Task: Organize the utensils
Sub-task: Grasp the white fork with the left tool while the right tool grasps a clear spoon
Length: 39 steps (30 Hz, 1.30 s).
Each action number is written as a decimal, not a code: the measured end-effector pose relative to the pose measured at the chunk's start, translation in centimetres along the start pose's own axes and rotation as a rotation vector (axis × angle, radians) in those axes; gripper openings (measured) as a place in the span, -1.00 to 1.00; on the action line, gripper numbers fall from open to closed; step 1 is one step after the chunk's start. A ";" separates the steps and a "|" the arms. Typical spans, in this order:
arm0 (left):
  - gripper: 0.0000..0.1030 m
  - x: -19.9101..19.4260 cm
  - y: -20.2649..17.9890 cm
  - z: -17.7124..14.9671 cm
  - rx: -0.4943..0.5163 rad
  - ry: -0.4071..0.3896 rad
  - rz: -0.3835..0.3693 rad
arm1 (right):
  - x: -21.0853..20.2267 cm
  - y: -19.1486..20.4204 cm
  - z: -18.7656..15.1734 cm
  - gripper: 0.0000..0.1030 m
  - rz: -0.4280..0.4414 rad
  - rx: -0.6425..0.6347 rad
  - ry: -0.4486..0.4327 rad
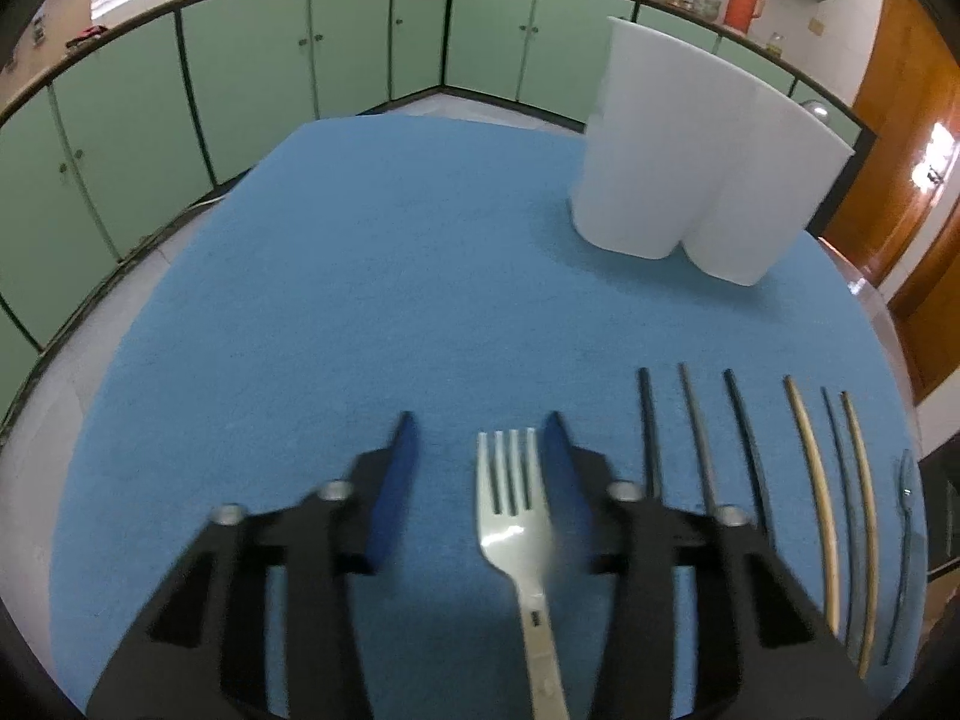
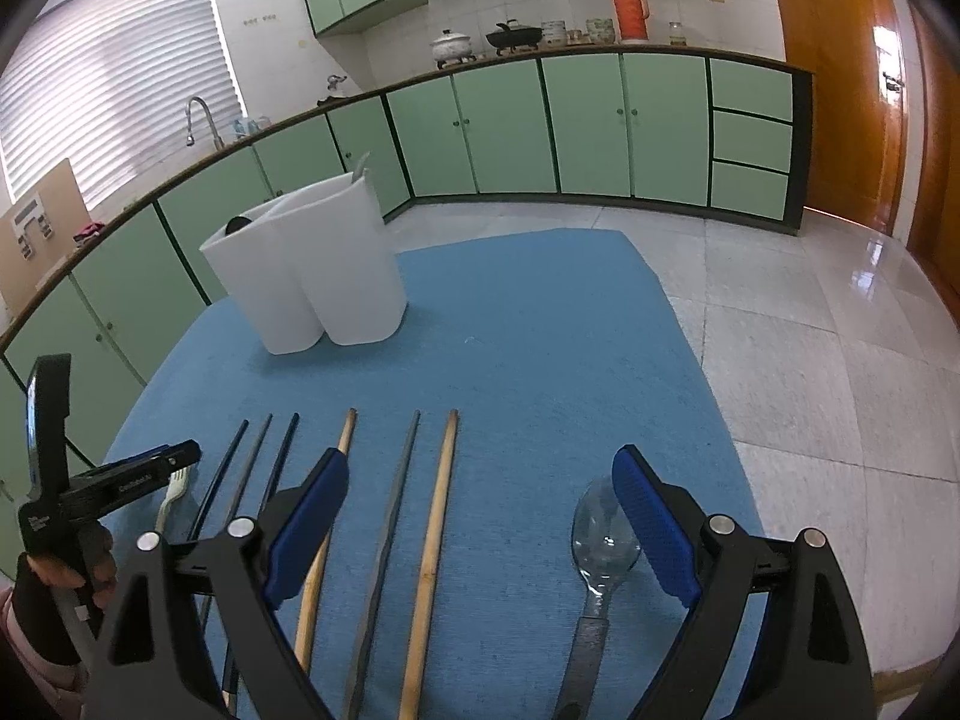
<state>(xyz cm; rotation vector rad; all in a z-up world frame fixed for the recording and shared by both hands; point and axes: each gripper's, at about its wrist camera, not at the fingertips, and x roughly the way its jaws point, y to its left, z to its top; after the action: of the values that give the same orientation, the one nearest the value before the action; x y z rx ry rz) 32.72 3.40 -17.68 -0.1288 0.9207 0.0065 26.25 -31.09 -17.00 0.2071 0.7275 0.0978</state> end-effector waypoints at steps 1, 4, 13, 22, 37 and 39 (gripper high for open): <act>-0.55 0.0 0.0 0.0 -0.001 0.002 -0.011 | -0.2 -0.1 0.0 0.71 -0.003 0.000 -0.002; -0.65 -0.3 -0.4 -0.4 -0.007 0.001 -0.046 | -0.5 -0.4 0.0 0.71 -0.014 0.002 -0.002; -0.66 -3.2 -1.7 -0.9 0.027 -0.093 -0.081 | -1.6 -3.5 -1.6 0.55 -0.090 0.043 0.056; -0.66 -4.5 -3.8 -1.0 0.087 -0.143 -0.080 | -0.2 -5.1 -2.2 0.34 -0.077 0.104 0.127; -0.66 -4.7 -3.1 -1.1 0.085 -0.161 -0.084 | 3.7 -4.0 -1.0 -0.01 -0.124 0.081 0.213; -0.66 -4.7 -3.1 -1.1 0.085 -0.161 -0.085 | 4.0 -3.8 -0.9 -0.14 -0.137 0.065 0.214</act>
<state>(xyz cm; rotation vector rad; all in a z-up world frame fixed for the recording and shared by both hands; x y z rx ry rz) 29.22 0.45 -14.26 -0.0873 0.7526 -0.0997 28.66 -34.00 -21.13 0.2107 0.9566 -0.0347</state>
